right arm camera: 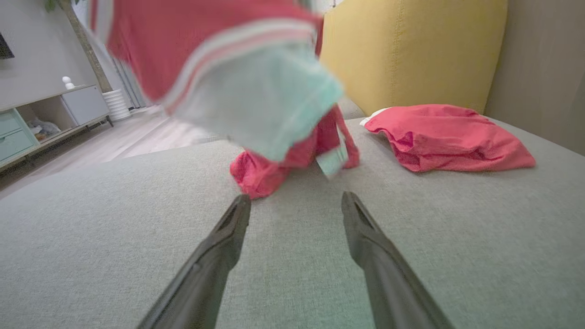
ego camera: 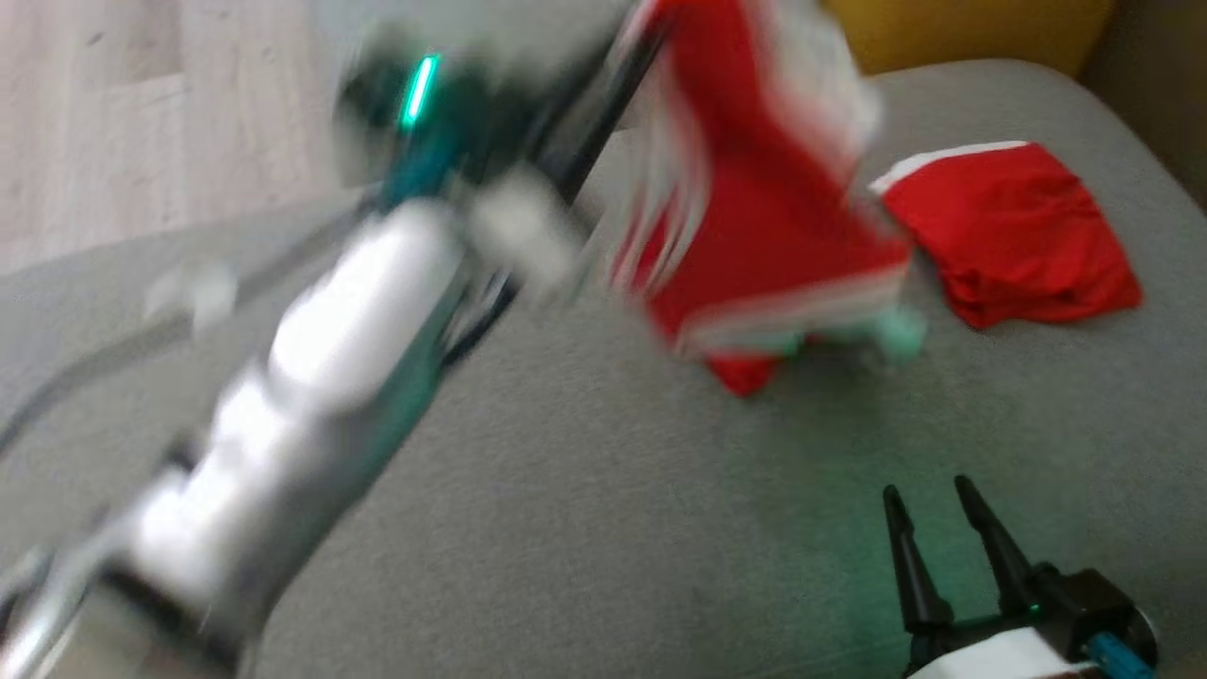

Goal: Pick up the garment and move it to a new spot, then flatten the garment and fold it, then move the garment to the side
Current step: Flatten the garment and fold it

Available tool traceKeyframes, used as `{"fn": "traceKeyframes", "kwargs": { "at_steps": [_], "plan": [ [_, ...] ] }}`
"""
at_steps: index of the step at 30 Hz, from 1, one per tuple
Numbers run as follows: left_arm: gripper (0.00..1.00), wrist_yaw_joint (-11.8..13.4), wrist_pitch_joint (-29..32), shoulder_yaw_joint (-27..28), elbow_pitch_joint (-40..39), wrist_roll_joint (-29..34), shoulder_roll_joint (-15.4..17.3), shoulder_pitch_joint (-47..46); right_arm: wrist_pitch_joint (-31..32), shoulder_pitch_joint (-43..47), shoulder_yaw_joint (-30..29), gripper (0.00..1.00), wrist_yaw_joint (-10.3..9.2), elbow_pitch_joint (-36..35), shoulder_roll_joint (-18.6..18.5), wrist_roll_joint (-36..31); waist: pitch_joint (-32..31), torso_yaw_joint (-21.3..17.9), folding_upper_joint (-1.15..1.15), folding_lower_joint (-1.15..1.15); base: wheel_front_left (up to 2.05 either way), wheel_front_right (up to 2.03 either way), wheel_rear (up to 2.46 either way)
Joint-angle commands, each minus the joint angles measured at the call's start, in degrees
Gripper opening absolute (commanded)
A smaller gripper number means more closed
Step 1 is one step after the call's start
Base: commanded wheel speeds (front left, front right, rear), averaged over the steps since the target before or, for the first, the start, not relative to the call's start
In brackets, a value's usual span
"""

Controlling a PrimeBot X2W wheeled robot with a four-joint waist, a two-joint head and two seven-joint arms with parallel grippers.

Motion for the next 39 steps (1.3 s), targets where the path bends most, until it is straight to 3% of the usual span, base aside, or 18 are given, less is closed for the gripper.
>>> {"fn": "traceKeyframes", "kwargs": {
  "at_steps": [1,6,11,12,13,14,22,30,39],
  "plan": [
    [0.0,-0.05,1.05,0.95,-2.28,-1.26,4.88,4.69,-0.22,-0.66,0.62,1.0,-0.04,-2.16,0.01,-0.11,0.95,1.92,0.0,0.01,0.0,0.0,0.0],
    [0.0,2.88,3.29,-0.22,-8.19,-6.31,12.97,24.53,-0.22,-0.54,-0.8,1.0,-0.04,-2.81,-0.01,-0.28,2.97,4.99,0.0,0.01,0.0,0.0,0.0],
    [0.01,8.03,0.78,0.21,-10.27,-8.94,16.55,37.69,-0.22,-1.31,-1.27,1.0,-0.04,-2.89,-0.15,-0.56,4.25,7.23,0.0,0.01,0.0,0.0,0.0],
    [0.22,8.58,0.57,0.29,-10.56,-9.45,16.76,39.26,-0.22,-1.39,-1.3,1.0,-0.04,-2.91,-0.16,-0.62,4.37,7.57,0.0,0.01,0.0,0.0,0.0],
    [0.55,8.79,0.49,0.45,-11.08,-10.18,16.8,40.48,-0.22,-1.41,-1.39,1.0,-0.04,-2.98,-0.19,-0.66,4.48,7.94,0.0,0.01,0.0,0.0,0.0],
    [1.0,9.03,0.39,0.72,-11.72,-10.73,16.93,41.19,-0.22,-1.39,-1.43,1.0,-0.04,-3.02,-0.24,-0.67,4.55,8.29,0.0,0.01,0.0,0.0,0.0],
    [1.0,7.84,1.64,2.74,-18.31,-9.23,19.9,33.75,-0.22,-1.91,-0.84,1.0,-0.04,-2.99,-0.93,-0.81,5.61,9.39,0.0,0.01,0.0,0.0,0.0],
    [1.0,0.35,15.07,0.37,-15.93,-9.66,18.89,14.92,-0.22,-5.81,1.87,1.0,-0.04,-3.14,-2.47,-0.77,11.24,6.85,0.0,0.01,0.0,0.0,0.0],
    [1.0,-0.87,27.28,-8.35,-8.99,-17.26,17.47,5.0,-0.22,-8.98,4.57,1.0,-0.04,-2.41,-2.86,-0.3,15.76,2.35,0.0,0.01,0.0,0.0,0.0]
  ]
}}
